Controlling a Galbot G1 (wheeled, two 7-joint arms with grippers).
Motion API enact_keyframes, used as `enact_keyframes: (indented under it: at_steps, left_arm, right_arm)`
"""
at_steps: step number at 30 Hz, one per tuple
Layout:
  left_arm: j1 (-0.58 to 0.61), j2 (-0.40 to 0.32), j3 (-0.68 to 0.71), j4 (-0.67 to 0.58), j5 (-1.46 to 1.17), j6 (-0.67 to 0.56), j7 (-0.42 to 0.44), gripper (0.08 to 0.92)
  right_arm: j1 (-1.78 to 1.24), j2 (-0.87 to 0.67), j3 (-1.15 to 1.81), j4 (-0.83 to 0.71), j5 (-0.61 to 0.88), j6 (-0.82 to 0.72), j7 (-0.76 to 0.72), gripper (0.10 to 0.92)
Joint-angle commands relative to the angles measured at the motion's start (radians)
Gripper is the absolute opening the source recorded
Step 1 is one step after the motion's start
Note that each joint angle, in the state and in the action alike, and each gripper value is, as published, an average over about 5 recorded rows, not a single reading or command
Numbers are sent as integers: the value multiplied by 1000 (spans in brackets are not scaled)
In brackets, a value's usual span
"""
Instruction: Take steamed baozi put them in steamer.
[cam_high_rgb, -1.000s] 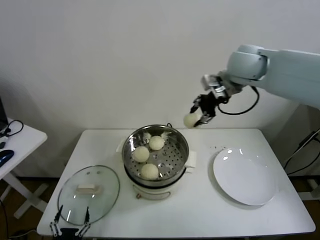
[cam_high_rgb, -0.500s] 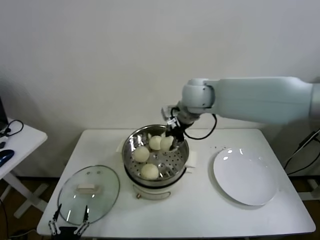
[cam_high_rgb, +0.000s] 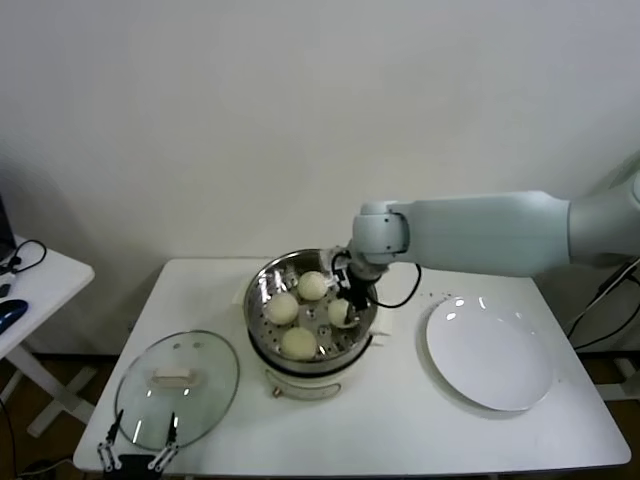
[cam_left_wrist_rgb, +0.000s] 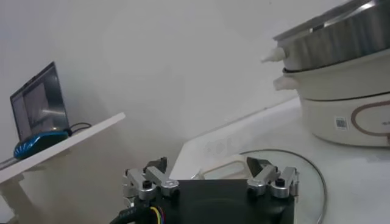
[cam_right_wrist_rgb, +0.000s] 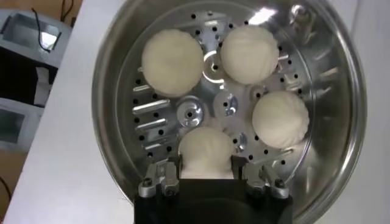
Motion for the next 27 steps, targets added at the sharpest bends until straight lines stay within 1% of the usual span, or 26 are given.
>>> enact_keyframes:
  at_steps: [1,3,6,9,11,14,17,20,23,25,27]
  left_arm:
    - [-1,0,-2,5,1,-1,-1,823]
    - [-1,0,-3,4,1,0,-1,823]
    - [0,1,-4,4,3,0,-1,823]
    - [1,2,-4,-1,5,2,0,823]
    - [3,3,-3,-7,6,3,1,823]
    - [7,4,-1,-12,12,5,2,823]
    - [12,4,0,-16,16,4,2,823]
    - [15,3,4,-18,16,4,1,823]
    - [13,4,10,-16,14,-2,-1,823]
    - [11,6,14,-9,9,-13,-4,823]
    - [8,10,20,-2,1,-30,-6,823]
  right_arm:
    - [-58,8,35,-33,-13,-24,37,568]
    - [-32,-6,50,-30,33,-21,30,607]
    - [45,-40,49,-16,103,-3,2,693]
    - [126,-91,53,-3,136,21,-43,773]
    - [175,-135,66,9,173,28,-58,806]
    - [233,-207,97,35,259,33,-43,820]
    - [211,-295,186,78,349,46,56,822]
    - [123,-402,302,133,360,88,207,823]
    - [-52,-510,478,188,319,119,356,823]
    - [-244,-570,661,207,266,154,431,823]
    - [-448,-620,836,211,202,224,496,823]
